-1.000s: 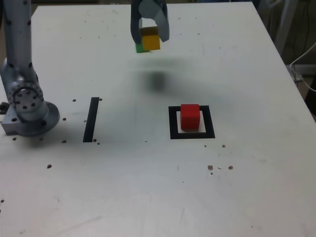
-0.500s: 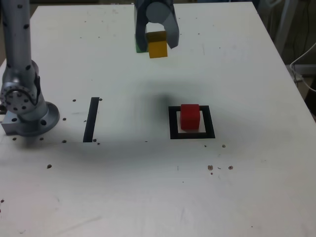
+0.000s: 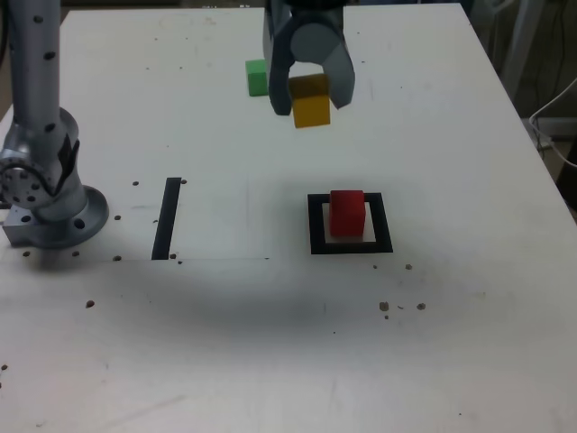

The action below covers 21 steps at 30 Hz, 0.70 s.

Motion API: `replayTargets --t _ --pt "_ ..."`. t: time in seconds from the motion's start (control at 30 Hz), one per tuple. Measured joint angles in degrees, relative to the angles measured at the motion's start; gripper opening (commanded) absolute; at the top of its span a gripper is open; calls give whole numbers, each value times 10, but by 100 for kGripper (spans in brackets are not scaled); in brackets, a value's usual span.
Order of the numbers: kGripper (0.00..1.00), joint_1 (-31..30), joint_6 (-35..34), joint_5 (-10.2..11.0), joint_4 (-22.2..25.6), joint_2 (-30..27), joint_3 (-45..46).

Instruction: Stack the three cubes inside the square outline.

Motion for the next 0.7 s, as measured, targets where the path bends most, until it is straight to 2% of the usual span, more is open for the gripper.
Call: replayTargets --t 0.2,0.3,0.7 --pt "30 -3 -1 -38 -6 18 0" --pt "30 -5 -2 -51 -17 24 7" --pt "30 -25 -3 -55 -67 38 33"
